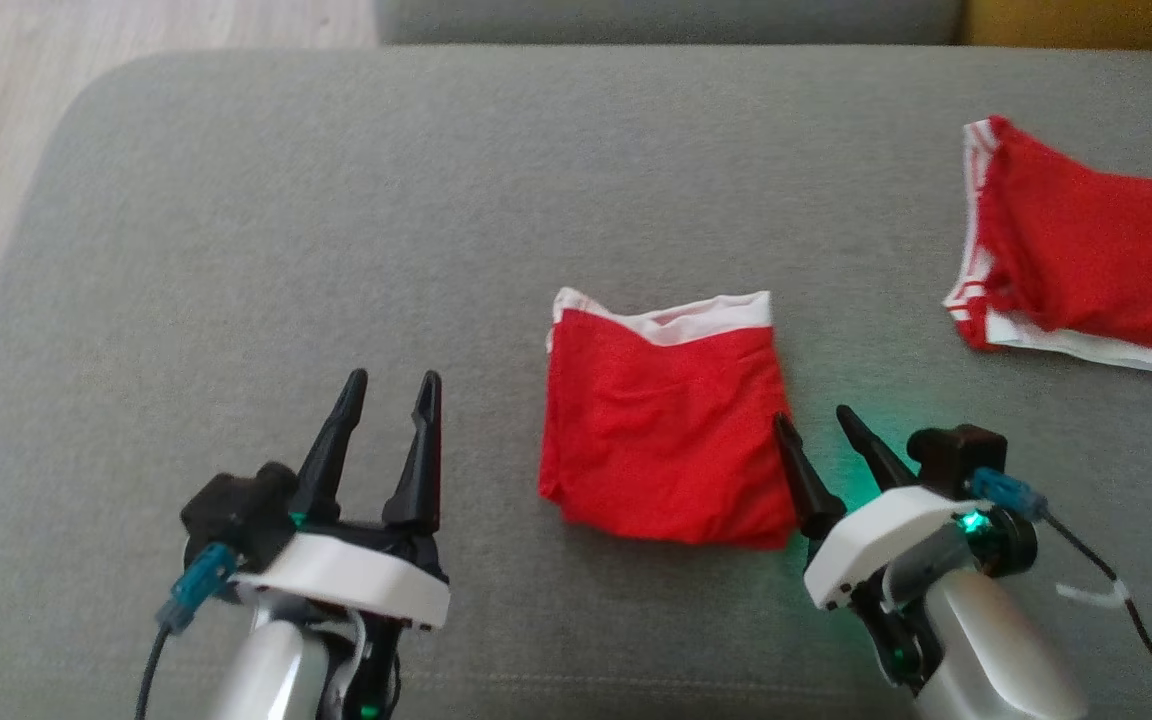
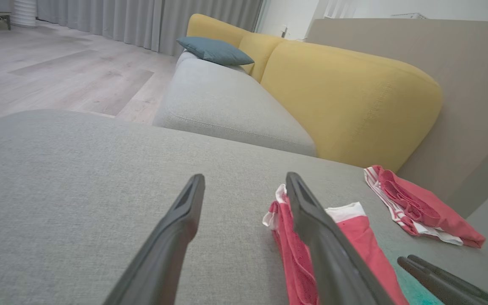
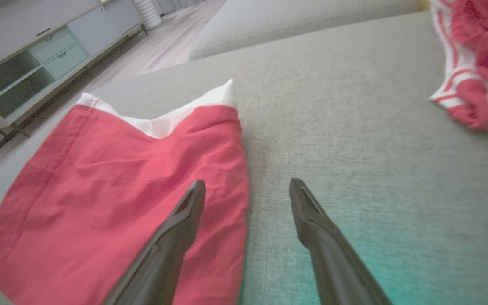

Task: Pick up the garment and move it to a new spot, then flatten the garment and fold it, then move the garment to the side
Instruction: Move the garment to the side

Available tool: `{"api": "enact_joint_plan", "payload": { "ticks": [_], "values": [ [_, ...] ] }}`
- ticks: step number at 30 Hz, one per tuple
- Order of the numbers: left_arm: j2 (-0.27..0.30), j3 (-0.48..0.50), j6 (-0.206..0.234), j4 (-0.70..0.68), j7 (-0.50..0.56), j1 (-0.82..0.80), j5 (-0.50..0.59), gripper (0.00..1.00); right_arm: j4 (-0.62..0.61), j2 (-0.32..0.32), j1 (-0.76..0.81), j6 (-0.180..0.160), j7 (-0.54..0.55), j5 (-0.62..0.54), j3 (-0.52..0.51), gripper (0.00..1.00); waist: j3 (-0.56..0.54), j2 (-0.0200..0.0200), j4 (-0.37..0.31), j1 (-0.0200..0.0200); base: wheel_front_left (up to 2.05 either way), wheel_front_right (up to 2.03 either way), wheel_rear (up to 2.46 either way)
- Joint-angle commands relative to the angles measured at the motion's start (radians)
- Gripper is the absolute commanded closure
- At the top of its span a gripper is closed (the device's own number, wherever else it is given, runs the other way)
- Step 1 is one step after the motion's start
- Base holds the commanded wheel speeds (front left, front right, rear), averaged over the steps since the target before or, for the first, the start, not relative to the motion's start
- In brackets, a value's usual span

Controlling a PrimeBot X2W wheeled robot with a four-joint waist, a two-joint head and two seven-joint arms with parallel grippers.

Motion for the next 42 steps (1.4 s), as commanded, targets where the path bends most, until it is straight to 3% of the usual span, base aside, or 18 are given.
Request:
{"api": "enact_joint_plan", "payload": {
  "ticks": [1, 12, 13, 14, 21, 27, 36, 42],
  "values": [
    [0.004, 0.019, -0.004, -0.027, -0.012, -0.046, -0.001, 0.0, 0.001, 0.001, -0.044, 0.003, 0.005, 0.011, 0.023, 0.0, 0.037, 0.0, 0.042, 0.0, 0.0, 0.0, 0.0],
    [0.004, 0.003, 0.005, -0.02, -0.012, -0.074, -0.013, 0.0, 0.201, 0.001, -0.143, 0.003, 0.006, -0.003, 0.068, 0.0, 0.078, 0.0, 0.102, 0.0, 0.0, 0.0, 0.0],
    [0.004, 0.003, 0.006, -0.02, -0.012, -0.075, -0.013, 0.0, 0.211, 0.001, -0.15, 0.003, 0.003, -0.005, 0.075, 0.62, 0.079, 0.0, 0.102, 0.0, 0.0, 0.0, 0.0],
    [0.004, 0.004, 0.008, -0.02, -0.012, -0.075, -0.013, 0.0, 0.219, 0.001, -0.158, 0.003, -0.004, -0.011, 0.081, 1.0, 0.079, 0.0, 0.099, 0.0, 0.0, 0.0, 0.0],
    [0.004, 0.023, 0.005, -0.018, -0.012, -0.075, -0.004, 0.0, 0.25, -0.002, -0.227, 0.003, -0.084, -0.152, 0.095, 1.0, 0.062, 0.0, 0.04, 0.0, 0.0, 0.0, 0.0],
    [0.004, 0.037, 0.002, -0.024, -0.012, -0.078, 0.003, 0.0, 0.213, -0.052, -0.287, 0.003, -0.119, -0.275, 0.087, 1.0, 0.055, 0.0, -0.024, 0.0, 0.0, 0.0, 0.0],
    [0.004, 0.042, -0.009, -0.029, -0.012, -0.104, 0.017, 0.0, 0.096, -0.273, -0.41, 0.003, -0.053, -0.287, 0.116, 1.0, 0.1, 0.0, -0.116, 0.0, 0.0, 0.0, 0.0],
    [0.004, 0.035, -0.016, -0.03, -0.012, -0.14, 0.025, 0.0, 0.118, -0.437, -0.497, 0.003, 0.019, -0.247, 0.08, 1.0, 0.156, 0.0, -0.131, 0.0, 0.0, 0.0, 0.0]
  ]
}}
